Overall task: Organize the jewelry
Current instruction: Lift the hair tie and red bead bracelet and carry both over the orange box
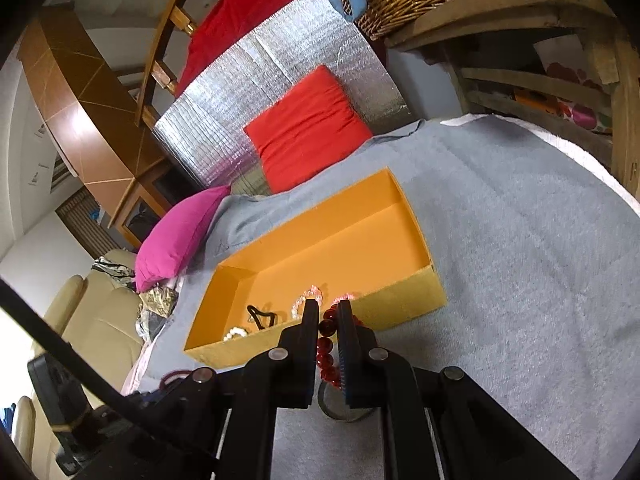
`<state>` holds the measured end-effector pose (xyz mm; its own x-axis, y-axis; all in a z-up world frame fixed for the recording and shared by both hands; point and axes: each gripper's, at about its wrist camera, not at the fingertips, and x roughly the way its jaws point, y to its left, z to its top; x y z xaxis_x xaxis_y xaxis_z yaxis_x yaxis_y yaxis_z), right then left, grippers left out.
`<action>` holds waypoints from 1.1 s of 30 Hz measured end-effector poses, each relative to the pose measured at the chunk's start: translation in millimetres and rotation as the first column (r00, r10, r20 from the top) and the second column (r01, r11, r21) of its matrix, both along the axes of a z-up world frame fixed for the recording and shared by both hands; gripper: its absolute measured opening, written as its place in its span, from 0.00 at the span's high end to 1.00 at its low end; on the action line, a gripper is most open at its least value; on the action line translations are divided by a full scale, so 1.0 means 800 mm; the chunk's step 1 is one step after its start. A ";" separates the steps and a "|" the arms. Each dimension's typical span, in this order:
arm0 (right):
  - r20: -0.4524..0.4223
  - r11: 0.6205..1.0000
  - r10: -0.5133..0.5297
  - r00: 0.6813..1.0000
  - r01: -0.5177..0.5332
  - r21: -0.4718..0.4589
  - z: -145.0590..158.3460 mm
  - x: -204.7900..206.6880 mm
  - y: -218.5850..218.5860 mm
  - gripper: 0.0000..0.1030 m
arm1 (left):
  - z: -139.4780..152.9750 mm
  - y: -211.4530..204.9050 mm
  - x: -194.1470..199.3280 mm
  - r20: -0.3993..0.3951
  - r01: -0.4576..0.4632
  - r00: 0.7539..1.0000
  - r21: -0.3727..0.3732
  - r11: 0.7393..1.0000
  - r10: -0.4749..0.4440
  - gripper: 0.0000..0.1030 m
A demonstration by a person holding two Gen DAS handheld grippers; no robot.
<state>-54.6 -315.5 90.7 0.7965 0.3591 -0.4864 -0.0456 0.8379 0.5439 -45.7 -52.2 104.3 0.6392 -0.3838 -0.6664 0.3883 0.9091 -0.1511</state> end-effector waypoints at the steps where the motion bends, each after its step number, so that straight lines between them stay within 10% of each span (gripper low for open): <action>1: 0.010 1.000 -0.003 1.000 0.003 0.002 0.004 0.001 -0.002 0.90 | 0.006 -0.001 0.005 0.006 -0.005 1.000 0.008 1.000 0.005 0.92; 12: 0.039 1.000 0.001 0.999 0.000 -0.002 0.049 0.084 0.021 0.90 | 0.061 -0.021 0.111 0.014 -0.040 0.999 -0.044 0.998 0.041 0.92; 33: -0.184 0.999 0.047 0.982 -0.050 -0.012 -0.039 0.220 0.063 0.90 | -0.050 -0.038 0.232 -0.235 -0.125 0.964 0.024 0.992 0.128 0.92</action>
<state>121.6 -264.7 59.4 0.6751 0.3858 -0.6288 0.0129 0.8460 0.5330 139.9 -82.5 64.1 0.5066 -0.3033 -0.8071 0.2245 0.9502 -0.2161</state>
